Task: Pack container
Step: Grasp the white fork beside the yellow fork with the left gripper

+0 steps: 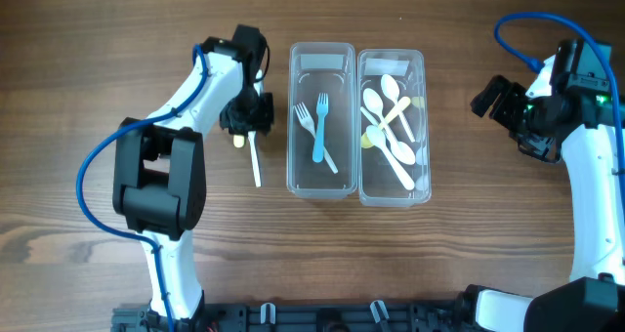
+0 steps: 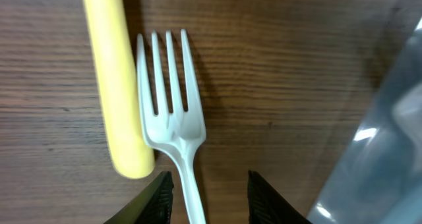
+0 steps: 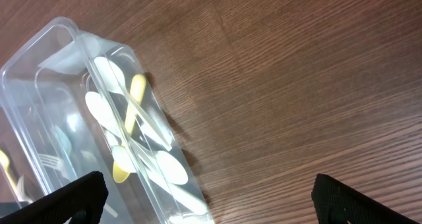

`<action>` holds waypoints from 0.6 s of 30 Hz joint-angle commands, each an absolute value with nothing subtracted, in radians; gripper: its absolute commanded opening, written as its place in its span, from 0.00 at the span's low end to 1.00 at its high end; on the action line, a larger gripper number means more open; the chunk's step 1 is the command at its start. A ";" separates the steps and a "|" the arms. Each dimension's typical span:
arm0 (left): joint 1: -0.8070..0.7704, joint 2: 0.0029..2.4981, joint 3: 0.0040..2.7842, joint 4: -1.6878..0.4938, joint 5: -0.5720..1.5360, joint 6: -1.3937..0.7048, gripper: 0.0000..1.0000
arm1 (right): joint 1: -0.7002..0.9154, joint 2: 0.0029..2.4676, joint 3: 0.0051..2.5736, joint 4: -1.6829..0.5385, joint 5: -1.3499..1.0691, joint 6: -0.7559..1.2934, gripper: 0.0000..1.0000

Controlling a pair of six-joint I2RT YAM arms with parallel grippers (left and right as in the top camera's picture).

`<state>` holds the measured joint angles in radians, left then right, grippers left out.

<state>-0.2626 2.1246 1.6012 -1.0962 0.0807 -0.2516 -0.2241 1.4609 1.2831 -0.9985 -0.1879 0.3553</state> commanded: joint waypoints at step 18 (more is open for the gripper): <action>-0.266 2.115 1.406 -0.965 0.105 -0.277 0.04 | -0.224 1.476 1.280 -0.999 -0.200 0.367 1.00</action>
